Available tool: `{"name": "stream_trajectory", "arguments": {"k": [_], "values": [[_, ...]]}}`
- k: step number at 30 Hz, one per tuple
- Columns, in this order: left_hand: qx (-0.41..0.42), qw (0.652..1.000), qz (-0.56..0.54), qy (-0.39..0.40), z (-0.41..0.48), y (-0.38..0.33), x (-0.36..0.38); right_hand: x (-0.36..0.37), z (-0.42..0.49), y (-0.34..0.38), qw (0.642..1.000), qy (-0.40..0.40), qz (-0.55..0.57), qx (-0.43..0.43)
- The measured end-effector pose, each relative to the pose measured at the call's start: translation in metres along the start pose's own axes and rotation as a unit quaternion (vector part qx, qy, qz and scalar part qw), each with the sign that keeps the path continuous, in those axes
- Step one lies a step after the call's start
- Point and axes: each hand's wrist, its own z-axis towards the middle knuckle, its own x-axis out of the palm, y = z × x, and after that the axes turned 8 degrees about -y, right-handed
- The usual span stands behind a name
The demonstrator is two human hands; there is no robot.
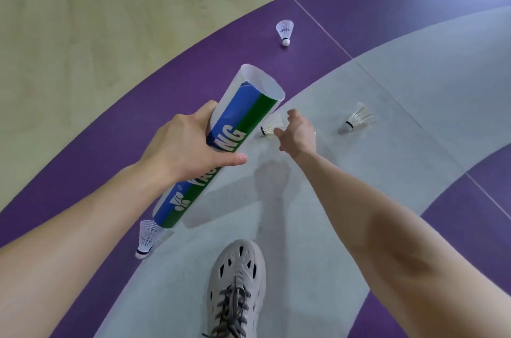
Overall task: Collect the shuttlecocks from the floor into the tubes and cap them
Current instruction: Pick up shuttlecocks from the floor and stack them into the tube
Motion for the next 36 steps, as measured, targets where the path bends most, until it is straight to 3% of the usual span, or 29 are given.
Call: {"name": "stream_trajectory", "arguments": {"k": [3, 6, 12, 19, 28, 31, 34, 36], "values": [[-0.002, 1.000, -0.005, -0.008, 0.000, 0.002, 0.002, 0.011, 0.005, 0.005, 0.998, 0.041, 0.021, 0.052], [-0.005, 0.999, -0.033, 0.001, -0.003, 0.001, 0.007, 0.005, -0.007, 0.013, 0.997, 0.030, 0.042, 0.050], [-0.003, 0.998, -0.056, 0.000, -0.018, -0.013, -0.006, -0.086, -0.054, 0.046, 0.986, 0.008, 0.169, 0.016], [0.017, 0.998, -0.044, 0.040, -0.032, -0.051, -0.054, -0.228, -0.128, 0.058, 0.941, -0.114, 0.318, -0.011], [0.067, 0.991, 0.081, 0.079, -0.039, -0.089, -0.018, -0.315, -0.173, 0.042, 0.920, -0.210, 0.321, -0.077], [0.060, 0.993, 0.055, 0.082, -0.044, -0.084, 0.002, -0.306, -0.184, 0.042, 0.941, -0.168, 0.267, -0.121], [0.075, 0.993, 0.053, 0.070, -0.046, -0.088, 0.015, -0.288, -0.195, 0.038, 0.970, 0.008, 0.136, -0.203], [0.087, 0.992, 0.059, 0.064, -0.049, -0.092, 0.024, -0.286, -0.200, 0.033, 0.961, 0.115, 0.061, -0.245]]}}
